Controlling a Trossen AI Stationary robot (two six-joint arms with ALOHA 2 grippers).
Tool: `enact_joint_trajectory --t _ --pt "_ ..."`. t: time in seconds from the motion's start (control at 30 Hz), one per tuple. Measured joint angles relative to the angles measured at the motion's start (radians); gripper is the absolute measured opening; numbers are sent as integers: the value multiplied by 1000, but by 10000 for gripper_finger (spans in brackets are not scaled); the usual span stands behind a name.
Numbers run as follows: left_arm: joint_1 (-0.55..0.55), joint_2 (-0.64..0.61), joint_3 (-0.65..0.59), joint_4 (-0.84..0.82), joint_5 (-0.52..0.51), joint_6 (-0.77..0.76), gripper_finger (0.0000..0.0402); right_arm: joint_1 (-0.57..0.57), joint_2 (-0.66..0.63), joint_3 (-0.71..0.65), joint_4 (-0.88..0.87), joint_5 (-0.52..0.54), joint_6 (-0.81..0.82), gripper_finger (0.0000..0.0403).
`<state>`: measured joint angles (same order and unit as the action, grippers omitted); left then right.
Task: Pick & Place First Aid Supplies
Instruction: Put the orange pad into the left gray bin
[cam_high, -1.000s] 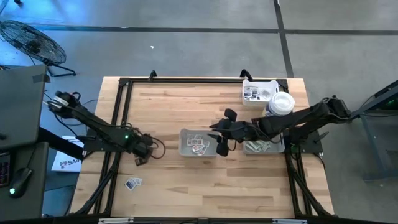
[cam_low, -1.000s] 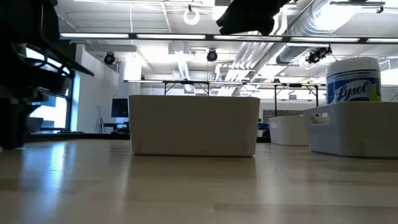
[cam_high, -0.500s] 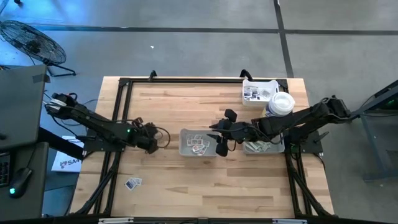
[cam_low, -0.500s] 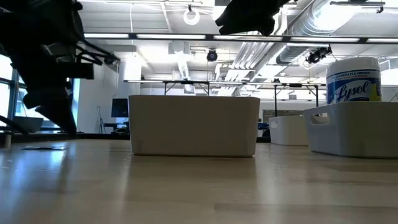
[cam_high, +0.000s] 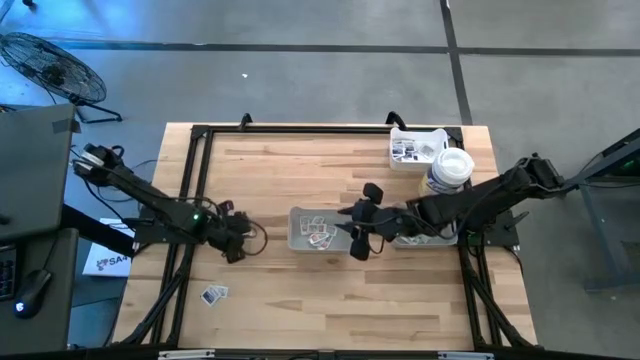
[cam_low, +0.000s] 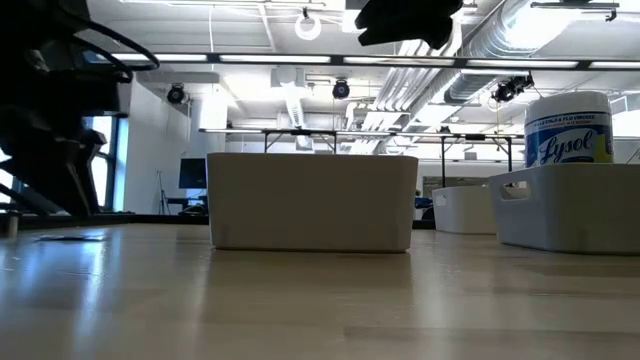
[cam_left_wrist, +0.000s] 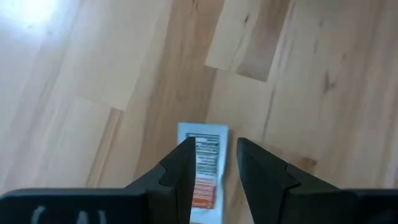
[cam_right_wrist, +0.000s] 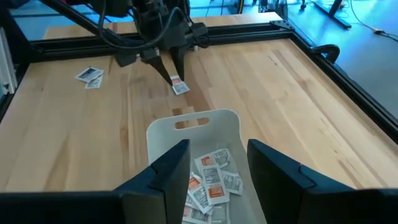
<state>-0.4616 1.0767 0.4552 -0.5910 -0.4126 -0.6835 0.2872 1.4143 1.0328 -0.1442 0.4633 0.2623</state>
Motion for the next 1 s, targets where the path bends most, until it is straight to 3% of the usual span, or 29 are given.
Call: enact_joint_trajectory --t 0.23,0.8,1.0 --pt "-3 3 -83 153 -40 17 115 27 0 0 -1 27 0 154" --pt "-5 2 -215 283 -38 21 114 40 0 0 -2 75 0 154" --pt "-5 0 -283 346 -52 -56 109 40 0 0 -2 88 -1 154"
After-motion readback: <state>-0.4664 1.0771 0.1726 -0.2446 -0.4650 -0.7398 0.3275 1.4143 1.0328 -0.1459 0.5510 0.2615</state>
